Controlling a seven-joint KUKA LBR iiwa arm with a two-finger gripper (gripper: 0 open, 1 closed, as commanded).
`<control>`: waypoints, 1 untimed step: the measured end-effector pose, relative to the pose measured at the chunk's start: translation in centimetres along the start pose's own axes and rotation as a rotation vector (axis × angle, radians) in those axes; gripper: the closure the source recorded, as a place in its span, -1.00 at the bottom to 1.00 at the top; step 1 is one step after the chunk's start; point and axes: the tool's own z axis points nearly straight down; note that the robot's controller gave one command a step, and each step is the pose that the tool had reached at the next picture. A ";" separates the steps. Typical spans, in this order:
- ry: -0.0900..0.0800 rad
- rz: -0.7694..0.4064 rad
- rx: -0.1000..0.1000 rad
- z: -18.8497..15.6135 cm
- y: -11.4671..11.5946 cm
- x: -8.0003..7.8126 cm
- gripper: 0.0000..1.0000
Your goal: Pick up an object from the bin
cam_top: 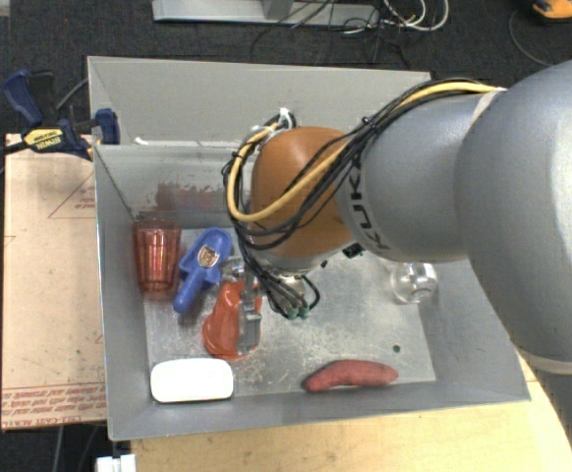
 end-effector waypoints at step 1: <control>0.000 0.000 0.000 0.0 0.0 0.0 -1.00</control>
Offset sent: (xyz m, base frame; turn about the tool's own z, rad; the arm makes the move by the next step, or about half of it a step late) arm 0.0000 0.0000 0.0000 0.0000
